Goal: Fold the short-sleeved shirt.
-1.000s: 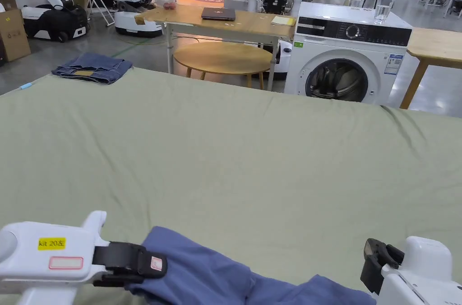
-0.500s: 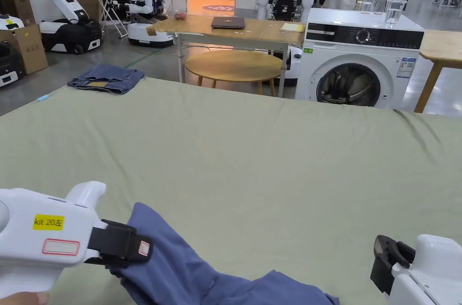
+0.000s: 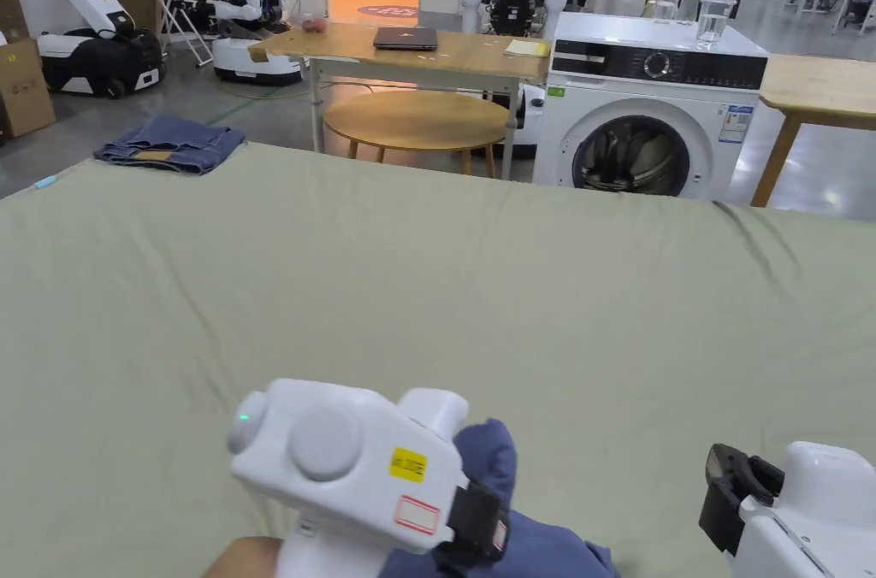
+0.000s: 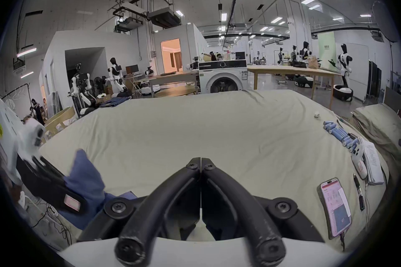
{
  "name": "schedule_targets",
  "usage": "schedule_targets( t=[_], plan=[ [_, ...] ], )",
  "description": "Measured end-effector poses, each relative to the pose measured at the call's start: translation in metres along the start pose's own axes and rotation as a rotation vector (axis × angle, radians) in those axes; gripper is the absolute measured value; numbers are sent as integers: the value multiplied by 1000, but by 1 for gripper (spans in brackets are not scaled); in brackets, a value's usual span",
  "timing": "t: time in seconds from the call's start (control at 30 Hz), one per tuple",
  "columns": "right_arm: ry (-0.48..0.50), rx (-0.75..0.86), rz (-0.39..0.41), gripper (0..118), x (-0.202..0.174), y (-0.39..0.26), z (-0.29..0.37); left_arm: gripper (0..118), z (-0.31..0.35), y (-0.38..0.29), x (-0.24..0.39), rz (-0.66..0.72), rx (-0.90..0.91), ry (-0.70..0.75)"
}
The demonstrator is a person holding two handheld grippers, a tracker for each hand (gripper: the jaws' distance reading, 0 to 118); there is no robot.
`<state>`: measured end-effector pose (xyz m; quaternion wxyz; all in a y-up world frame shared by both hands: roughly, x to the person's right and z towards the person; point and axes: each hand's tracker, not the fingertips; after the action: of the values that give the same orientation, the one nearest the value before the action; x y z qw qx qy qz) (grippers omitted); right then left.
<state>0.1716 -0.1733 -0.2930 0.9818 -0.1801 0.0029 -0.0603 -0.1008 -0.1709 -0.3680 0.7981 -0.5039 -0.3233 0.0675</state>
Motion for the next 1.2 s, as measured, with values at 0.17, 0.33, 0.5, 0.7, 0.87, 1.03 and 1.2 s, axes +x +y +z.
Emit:
schedule_targets(
  t=[0.17, 0.33, 0.5, 0.7, 0.87, 1.03, 1.2],
  plan=[
    [-22, -6, -6, 0, 10, -1, 3, 8, -53, -1, 20, 13, -129, 29],
    [-36, -14, -13, 0, 20, -4, 2, 8, -79, -13, 18, 66, -177, 38],
    [-41, -20, -12, 0, 22, -5, 1, 26, -60, -14, 9, 161, -181, -85],
    [-34, -19, -15, 0, 25, -7, 1, 46, -13, 5, 2, 134, -56, -168],
    [-29, -15, -24, 0, 25, -6, 2, 44, -8, 21, -16, 176, 72, -216],
    [-27, -13, -29, 0, 27, -7, 0, 15, -72, 22, -38, 280, -35, -287],
    [-32, -16, -28, 0, 29, -8, 1, 4, -118, 3, -42, 357, -115, -364]
  ],
)
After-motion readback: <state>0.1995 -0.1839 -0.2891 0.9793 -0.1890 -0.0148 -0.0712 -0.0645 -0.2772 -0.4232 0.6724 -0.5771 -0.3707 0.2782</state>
